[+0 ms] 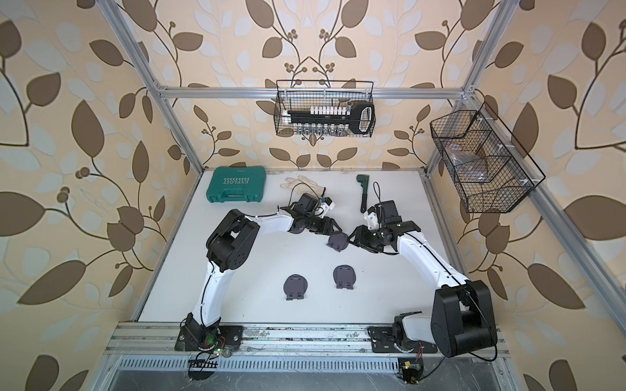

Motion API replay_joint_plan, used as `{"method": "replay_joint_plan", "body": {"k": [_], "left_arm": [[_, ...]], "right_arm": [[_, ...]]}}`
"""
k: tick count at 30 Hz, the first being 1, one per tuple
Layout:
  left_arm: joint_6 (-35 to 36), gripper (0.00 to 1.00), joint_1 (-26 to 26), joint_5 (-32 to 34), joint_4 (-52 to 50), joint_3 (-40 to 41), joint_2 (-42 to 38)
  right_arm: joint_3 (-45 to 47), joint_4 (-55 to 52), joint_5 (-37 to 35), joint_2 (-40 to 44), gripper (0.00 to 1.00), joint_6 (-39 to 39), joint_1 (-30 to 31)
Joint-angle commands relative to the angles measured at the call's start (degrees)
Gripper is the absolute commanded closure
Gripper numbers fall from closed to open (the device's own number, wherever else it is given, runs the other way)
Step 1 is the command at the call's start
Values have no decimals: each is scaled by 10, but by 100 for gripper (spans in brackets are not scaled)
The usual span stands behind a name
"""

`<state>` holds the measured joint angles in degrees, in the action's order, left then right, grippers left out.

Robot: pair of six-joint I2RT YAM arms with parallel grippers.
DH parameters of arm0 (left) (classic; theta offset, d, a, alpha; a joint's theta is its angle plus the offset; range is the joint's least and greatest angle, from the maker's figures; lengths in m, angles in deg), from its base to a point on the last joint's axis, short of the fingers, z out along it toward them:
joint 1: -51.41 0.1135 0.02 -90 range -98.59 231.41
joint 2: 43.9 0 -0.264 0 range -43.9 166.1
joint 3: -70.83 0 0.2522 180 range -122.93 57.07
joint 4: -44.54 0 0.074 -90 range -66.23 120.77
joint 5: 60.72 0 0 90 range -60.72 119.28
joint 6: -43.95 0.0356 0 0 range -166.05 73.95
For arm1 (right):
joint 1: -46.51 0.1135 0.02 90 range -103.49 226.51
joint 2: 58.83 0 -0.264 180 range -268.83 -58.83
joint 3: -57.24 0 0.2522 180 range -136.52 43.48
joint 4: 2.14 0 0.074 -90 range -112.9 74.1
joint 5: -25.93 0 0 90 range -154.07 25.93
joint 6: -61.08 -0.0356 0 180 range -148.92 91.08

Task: Open the phone stand
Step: Pick up the phone stand at the center of the board.

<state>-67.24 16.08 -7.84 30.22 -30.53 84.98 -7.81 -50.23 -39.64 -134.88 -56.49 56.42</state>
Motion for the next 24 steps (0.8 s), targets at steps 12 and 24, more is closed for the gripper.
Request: {"method": "replay_joint_plan", "body": {"k": [12,24], "left_arm": [[14,42,-6,8,28,52,-44],[20,44,-7,-42,46,56,-42]], "right_arm": [[32,1,16,38,54,-1,-10],[36,7,18,32,56,0,-11]]}}
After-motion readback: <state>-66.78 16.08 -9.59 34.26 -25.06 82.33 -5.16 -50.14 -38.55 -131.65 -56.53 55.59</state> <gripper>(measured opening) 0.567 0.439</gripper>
